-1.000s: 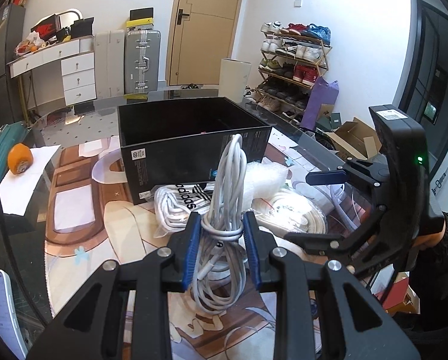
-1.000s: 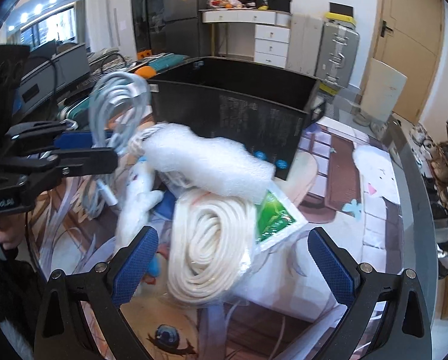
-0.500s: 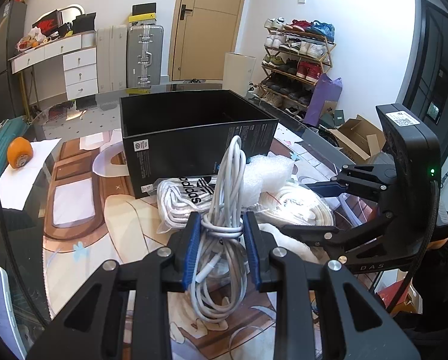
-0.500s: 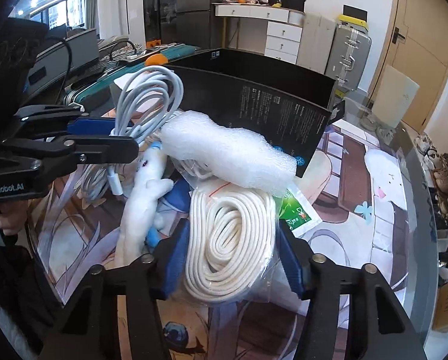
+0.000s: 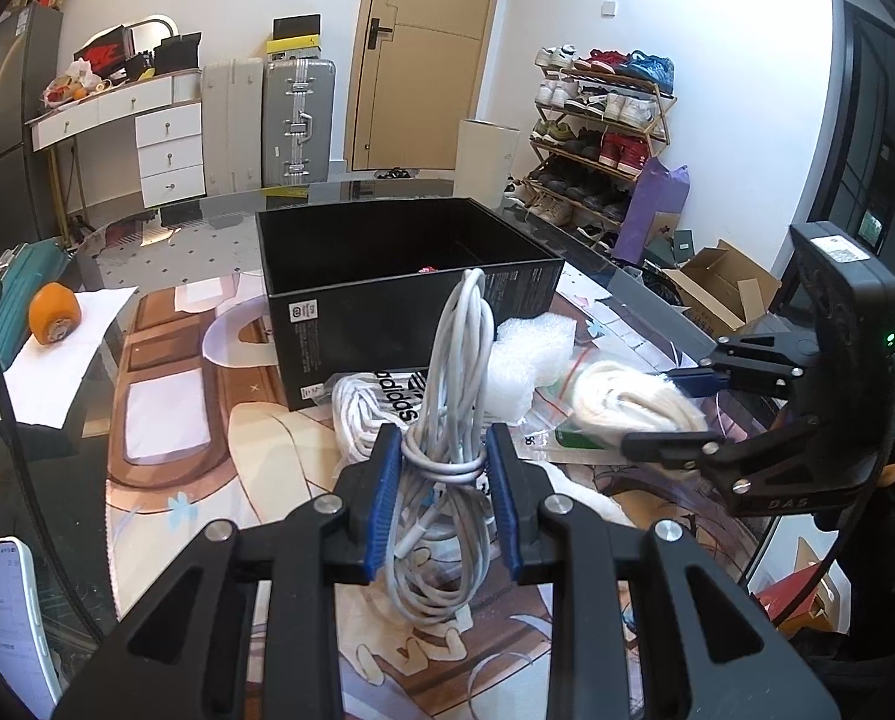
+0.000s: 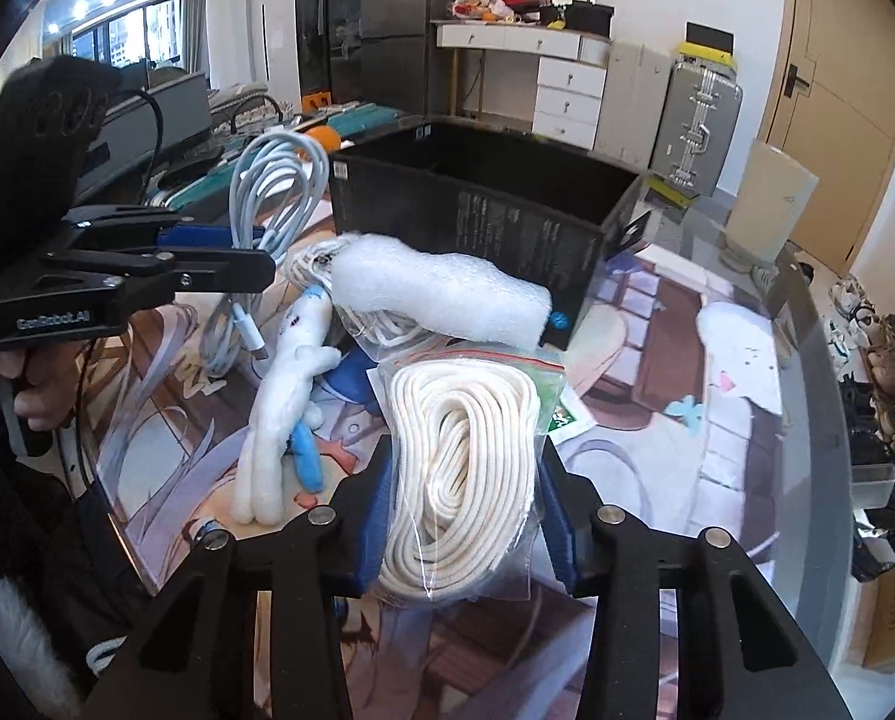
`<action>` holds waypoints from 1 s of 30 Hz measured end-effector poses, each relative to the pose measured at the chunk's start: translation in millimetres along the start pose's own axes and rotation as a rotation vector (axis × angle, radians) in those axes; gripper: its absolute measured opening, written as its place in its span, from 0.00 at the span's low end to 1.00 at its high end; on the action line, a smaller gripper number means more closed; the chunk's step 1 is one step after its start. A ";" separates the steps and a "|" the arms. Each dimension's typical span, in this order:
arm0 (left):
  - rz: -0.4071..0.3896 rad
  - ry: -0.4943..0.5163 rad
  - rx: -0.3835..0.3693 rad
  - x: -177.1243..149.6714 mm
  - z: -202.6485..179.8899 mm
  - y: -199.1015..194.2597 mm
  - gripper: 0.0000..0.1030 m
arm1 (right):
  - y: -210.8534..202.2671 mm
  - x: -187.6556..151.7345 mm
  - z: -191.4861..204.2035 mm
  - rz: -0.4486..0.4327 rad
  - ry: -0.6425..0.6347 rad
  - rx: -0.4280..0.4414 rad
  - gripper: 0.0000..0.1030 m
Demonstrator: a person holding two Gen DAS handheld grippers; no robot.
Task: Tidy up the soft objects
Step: 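Carry the white cable and the rope coil over the black box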
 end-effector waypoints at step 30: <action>-0.103 -0.018 0.003 34.3 -0.6 -26.4 0.26 | -40.1 38.1 -14.8 -0.212 0.070 -0.081 0.42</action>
Point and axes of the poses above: each gripper's, at about its wrist camera, not at the fingertips, and y roughly the way its jaws point, z to its left, x to its top, the point moved 6 cm from there along y, roughly the way its jaws point, and after that the axes turned 11 degrees about -z, right-handed, at the moved point
